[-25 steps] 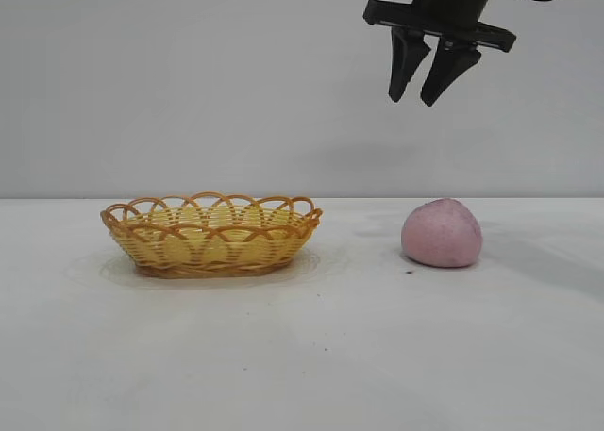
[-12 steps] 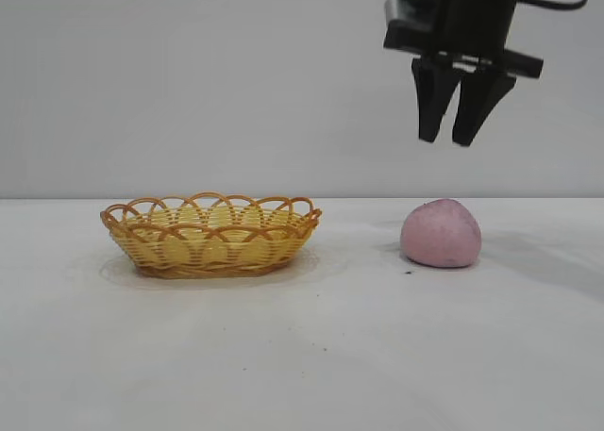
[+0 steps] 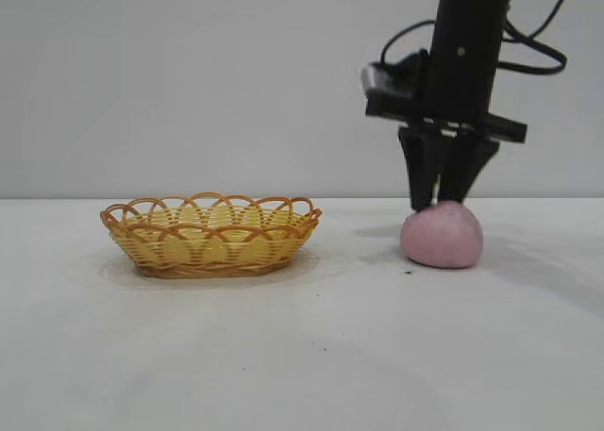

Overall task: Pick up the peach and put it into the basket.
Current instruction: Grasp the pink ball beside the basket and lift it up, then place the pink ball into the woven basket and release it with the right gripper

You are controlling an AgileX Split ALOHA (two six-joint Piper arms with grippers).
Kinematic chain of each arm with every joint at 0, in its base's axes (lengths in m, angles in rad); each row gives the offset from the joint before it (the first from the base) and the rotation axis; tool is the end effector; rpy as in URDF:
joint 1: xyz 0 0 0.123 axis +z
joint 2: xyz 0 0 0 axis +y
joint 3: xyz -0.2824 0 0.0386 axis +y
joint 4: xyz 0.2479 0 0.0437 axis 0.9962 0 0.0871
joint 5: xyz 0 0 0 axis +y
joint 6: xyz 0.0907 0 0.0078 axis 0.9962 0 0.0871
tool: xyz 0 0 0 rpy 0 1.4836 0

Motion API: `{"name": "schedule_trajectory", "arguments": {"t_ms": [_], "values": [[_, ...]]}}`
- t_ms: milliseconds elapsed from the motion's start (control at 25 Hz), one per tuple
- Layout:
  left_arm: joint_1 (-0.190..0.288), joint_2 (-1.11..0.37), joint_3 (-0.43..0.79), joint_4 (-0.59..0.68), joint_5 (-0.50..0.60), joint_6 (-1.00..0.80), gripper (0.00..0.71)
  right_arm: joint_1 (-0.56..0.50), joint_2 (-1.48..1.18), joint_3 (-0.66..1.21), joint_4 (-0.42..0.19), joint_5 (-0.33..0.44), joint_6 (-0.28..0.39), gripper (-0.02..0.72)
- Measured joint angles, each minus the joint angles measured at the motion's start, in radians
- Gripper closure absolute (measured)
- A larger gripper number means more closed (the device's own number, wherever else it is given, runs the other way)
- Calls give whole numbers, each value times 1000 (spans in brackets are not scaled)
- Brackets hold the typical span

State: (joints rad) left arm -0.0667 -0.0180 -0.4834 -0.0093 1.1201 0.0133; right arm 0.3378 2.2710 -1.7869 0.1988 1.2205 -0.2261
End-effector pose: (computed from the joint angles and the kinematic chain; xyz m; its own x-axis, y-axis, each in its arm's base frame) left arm -0.0083 -0.0002 0.2677 -0.5050 0.0430 -0.8621 0.0785 0.9969 0.0037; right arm 0.4166 0.1643 0.1480 -0.8813 -0.4725 0.0106 -0.4622 0.8663 0.1893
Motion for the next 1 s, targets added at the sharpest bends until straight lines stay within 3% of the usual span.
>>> {"name": "schedule_trajectory", "arguments": {"t_ms": [160, 600, 800, 1000], "values": [[0, 0, 0, 0, 0, 0, 418, 0, -7, 22, 5, -5, -15, 703], [0, 0, 0, 0, 0, 0, 418, 180, -67, -330, 21, 8, -28, 703], [0, 0, 0, 0, 0, 0, 418, 275, -49, -350, 31, 21, -32, 703], [0, 0, 0, 0, 0, 0, 418, 307, 58, -349, 35, 21, -30, 703]]}}
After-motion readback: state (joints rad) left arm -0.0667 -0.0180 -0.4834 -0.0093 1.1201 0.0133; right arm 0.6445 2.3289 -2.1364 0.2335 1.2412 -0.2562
